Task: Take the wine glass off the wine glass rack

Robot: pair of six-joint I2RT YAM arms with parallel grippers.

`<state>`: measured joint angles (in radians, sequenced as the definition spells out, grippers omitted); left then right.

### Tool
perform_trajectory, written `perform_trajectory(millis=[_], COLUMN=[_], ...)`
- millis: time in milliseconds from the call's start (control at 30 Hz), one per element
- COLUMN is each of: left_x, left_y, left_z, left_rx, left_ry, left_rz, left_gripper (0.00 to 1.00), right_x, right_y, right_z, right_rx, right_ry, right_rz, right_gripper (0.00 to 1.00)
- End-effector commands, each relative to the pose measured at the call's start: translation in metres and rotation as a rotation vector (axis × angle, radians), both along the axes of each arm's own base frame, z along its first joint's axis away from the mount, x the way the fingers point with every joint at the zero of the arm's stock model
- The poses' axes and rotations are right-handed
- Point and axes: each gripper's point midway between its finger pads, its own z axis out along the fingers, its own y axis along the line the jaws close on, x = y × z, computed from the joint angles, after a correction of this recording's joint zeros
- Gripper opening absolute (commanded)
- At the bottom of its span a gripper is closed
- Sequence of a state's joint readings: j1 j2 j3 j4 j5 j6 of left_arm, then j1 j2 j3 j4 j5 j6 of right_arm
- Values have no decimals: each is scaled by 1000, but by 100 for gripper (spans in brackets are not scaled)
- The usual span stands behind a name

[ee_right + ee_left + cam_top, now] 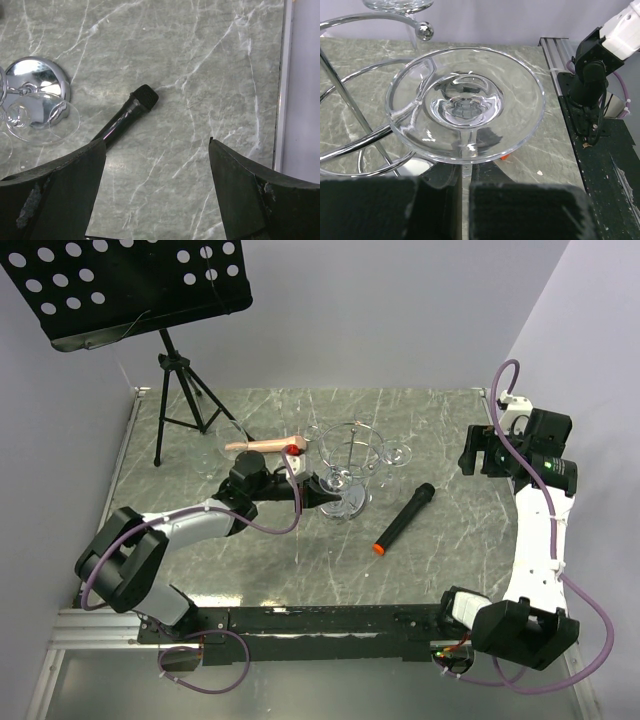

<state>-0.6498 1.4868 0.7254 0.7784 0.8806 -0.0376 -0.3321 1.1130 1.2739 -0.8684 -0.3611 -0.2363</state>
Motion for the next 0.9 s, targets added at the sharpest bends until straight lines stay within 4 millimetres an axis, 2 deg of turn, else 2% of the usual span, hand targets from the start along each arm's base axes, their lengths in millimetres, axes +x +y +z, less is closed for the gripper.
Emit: perform_trajectory(millis=[0, 533, 733, 867], left_x=[-12, -19, -15, -10], left_y=[-1, 10, 26, 47], left_z=[38, 33, 28, 21], left_rx=[-78, -65, -43, 12], left_ry=[-135, -173, -126, -118], left_rz=[-59, -58, -31, -3], left_gripper=[1, 1, 1, 1], right_x=[1, 3, 6, 8], right_y=[-1, -3, -3, -2], right_z=[13, 17, 20, 23], right_rx=[-12, -28, -26, -18], right_ry=[-47, -37, -44, -58], right_rz=[7, 19, 22, 23], right_gripper=[89, 90, 89, 89])
